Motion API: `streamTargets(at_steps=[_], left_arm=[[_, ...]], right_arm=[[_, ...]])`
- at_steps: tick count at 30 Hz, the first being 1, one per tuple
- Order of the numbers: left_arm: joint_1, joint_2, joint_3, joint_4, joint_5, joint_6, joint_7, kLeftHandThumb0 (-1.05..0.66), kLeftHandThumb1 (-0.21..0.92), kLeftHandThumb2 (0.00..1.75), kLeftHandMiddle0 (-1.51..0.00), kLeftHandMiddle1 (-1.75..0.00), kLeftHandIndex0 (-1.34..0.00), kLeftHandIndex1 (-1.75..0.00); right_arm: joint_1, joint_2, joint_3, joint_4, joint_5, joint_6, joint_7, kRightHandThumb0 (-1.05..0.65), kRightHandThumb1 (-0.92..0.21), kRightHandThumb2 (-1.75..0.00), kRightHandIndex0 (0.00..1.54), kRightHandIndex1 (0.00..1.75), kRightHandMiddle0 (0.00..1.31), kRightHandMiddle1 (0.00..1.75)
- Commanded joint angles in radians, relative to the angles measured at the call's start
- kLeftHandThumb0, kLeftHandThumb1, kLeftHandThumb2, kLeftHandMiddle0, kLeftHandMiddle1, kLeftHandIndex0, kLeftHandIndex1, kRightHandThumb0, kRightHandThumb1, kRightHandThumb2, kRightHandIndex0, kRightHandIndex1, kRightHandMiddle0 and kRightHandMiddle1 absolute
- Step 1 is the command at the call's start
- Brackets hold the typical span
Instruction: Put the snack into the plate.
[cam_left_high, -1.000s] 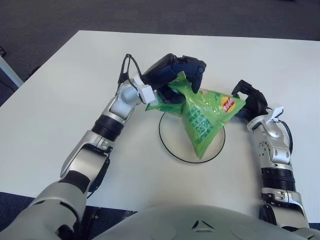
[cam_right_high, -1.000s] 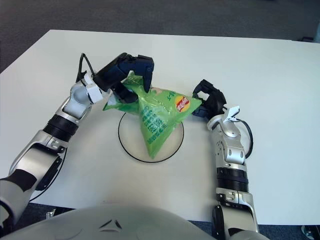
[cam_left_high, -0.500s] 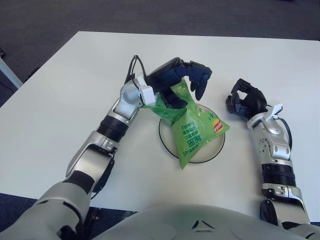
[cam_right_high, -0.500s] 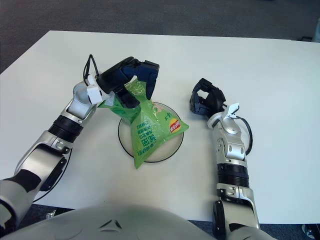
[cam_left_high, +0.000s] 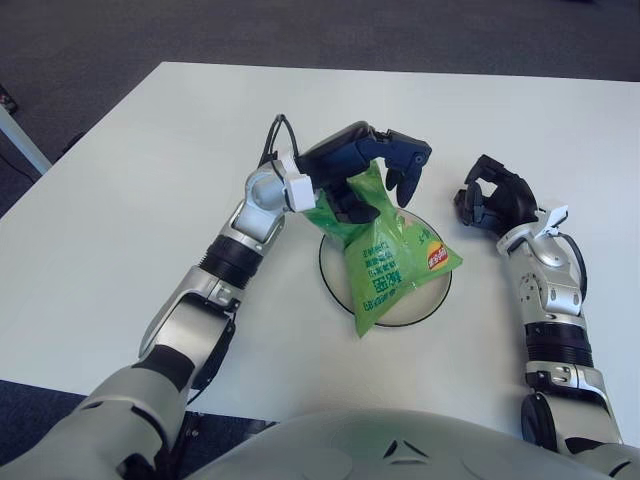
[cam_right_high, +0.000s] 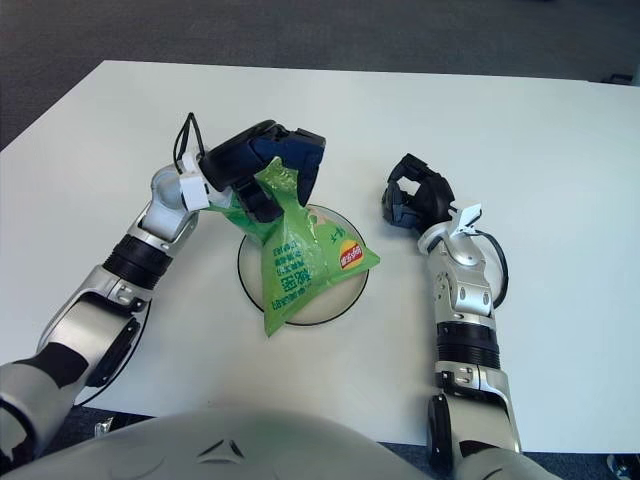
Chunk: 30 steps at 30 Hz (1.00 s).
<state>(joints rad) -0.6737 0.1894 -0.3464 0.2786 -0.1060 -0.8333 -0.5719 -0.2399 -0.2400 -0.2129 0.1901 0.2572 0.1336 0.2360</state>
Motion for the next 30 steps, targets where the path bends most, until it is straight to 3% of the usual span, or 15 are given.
streamTargets(at_steps=[1,10,15,17,20,22,23,25,27,30], left_arm=[[0.011,0.005,0.005,-0.012,-0.012,0.019,-0.032,0.0,-0.02,1.67,-0.89,-1.67,-0.63,-1.75],[0.017,-0.007,0.018,-0.026,0.012,0.031,-0.034,0.0,-0.02,1.67,-0.89,-1.65,-0.63,-1.75],[0.003,0.022,0.019,-0.044,0.037,0.063,-0.053,0.0,-0.02,1.69,-0.89,-1.7,-0.64,-1.74],[-0.004,0.04,0.03,-0.044,0.057,0.073,-0.053,0.0,0.07,1.56,-0.82,-1.73,-0.63,-1.62],[-0.007,0.069,0.044,-0.037,0.066,0.098,-0.065,0.0,0.25,1.39,-0.59,-1.74,-0.52,-1.7],[-0.006,0.082,0.047,-0.045,0.067,0.122,-0.075,-0.01,0.44,1.13,-0.5,-1.74,-0.43,-1.59],[-0.004,0.089,0.046,-0.055,0.06,0.147,-0.087,-0.01,0.46,1.09,-0.48,-1.74,-0.42,-1.58],[-0.004,0.099,0.044,-0.067,0.048,0.18,-0.107,-0.26,0.39,1.06,-0.2,-1.64,-0.18,-1.5],[-0.013,0.111,0.043,-0.063,0.037,0.193,-0.133,-0.38,0.36,1.05,-0.1,-1.49,-0.09,-1.4],[-0.037,0.132,0.039,-0.037,-0.01,0.2,-0.212,-0.56,0.4,0.94,-0.03,-1.12,-0.03,-1.11]], right_arm=[[0.045,0.011,0.005,0.058,-0.001,0.045,0.003,-0.5,-0.27,-1.38,1.35,1.75,0.66,1.75],[0.043,0.012,0.001,0.06,-0.001,0.039,0.006,-0.5,-0.28,-1.36,1.34,1.75,0.65,1.75],[0.05,0.013,0.006,0.039,-0.012,0.037,-0.008,-0.5,-0.29,-1.35,1.34,1.75,0.64,1.75],[0.053,0.014,0.008,0.031,-0.014,0.042,-0.013,-0.49,-0.29,-1.35,1.33,1.75,0.64,1.75],[0.06,0.015,0.011,0.023,-0.014,0.049,-0.018,-0.49,-0.29,-1.35,1.33,1.75,0.64,1.75],[0.063,0.015,0.013,0.019,-0.013,0.051,-0.019,-0.49,-0.29,-1.35,1.32,1.75,0.64,1.75],[0.067,0.016,0.014,0.014,-0.013,0.05,-0.02,-0.49,-0.29,-1.35,1.32,1.75,0.63,1.75],[0.073,0.016,0.017,0.008,-0.014,0.046,-0.022,-0.49,-0.3,-1.34,1.32,1.75,0.63,1.75],[0.077,0.016,0.019,0.003,-0.017,0.041,-0.024,-0.49,-0.3,-1.34,1.32,1.75,0.63,1.75],[0.082,0.015,0.021,-0.004,-0.019,0.039,-0.026,-0.49,-0.3,-1.34,1.32,1.75,0.63,1.75]])
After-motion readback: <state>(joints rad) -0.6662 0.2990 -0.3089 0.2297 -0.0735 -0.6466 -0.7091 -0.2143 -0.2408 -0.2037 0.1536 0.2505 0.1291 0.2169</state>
